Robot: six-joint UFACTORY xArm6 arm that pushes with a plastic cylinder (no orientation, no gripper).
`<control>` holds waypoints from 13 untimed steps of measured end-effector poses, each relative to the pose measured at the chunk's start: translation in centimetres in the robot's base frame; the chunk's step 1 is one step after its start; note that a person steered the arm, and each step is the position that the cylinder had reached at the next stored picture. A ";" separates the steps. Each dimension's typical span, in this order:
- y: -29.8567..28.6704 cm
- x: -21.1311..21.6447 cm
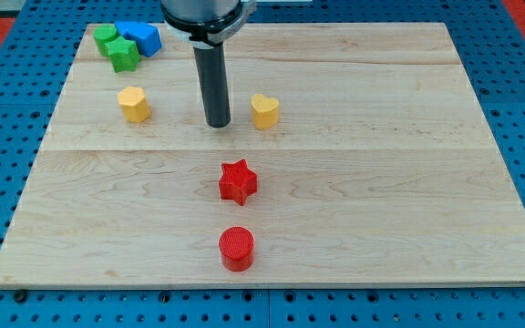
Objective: Push the red star up a bit
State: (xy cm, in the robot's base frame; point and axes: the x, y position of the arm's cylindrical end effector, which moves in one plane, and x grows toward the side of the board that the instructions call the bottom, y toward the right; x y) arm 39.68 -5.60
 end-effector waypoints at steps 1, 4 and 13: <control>1.5 0.0; 8.7 9.8; -4.4 8.5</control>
State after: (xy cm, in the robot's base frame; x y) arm 48.20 -9.95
